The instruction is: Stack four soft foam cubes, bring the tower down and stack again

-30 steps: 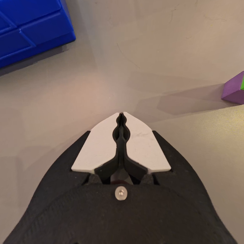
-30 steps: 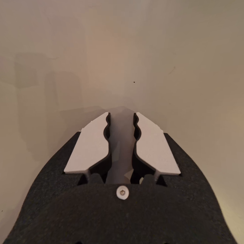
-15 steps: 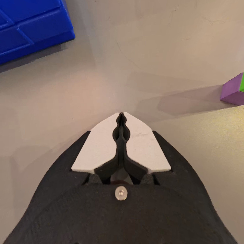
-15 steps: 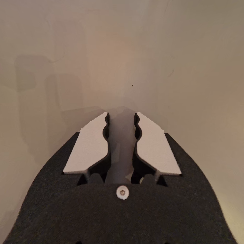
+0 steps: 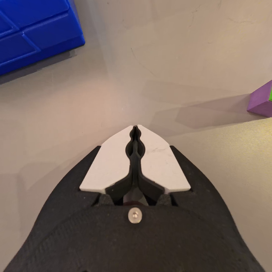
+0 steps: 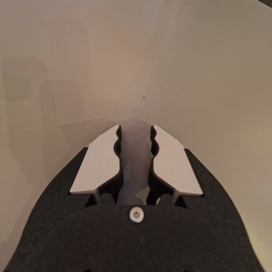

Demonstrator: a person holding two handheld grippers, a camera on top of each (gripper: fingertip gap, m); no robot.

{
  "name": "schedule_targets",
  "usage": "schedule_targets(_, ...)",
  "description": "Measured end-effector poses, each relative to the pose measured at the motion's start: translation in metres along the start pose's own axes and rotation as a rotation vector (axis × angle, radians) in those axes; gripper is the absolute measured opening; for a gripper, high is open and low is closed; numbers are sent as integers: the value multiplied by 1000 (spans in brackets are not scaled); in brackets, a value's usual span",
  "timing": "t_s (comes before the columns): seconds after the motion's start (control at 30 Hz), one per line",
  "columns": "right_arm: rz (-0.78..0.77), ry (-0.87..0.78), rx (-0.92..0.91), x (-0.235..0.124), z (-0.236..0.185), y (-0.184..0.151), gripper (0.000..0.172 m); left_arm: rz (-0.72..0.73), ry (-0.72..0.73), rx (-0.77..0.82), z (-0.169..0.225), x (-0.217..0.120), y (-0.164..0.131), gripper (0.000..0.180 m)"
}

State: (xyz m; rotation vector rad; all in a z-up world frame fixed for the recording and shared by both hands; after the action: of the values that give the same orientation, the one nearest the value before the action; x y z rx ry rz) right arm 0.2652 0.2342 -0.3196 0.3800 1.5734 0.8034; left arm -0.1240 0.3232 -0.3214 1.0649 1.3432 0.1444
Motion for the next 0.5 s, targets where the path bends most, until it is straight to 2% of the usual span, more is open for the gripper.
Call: schedule_targets(0.5,7,14,13,1,1,0,38,0,4,1,0,0,0,0)
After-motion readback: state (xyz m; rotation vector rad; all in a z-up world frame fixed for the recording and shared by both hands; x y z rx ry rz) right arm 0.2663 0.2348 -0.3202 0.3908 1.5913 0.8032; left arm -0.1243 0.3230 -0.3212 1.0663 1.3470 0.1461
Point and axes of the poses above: each gripper's, where its closed fingertips meet, x out along the fingers, y out of its top, z = x × y across the jaws, the point moved 4 cm from there along -x, back along the fingers, and after that the axes turned 3 degrees about y, right-handed, at the moved point
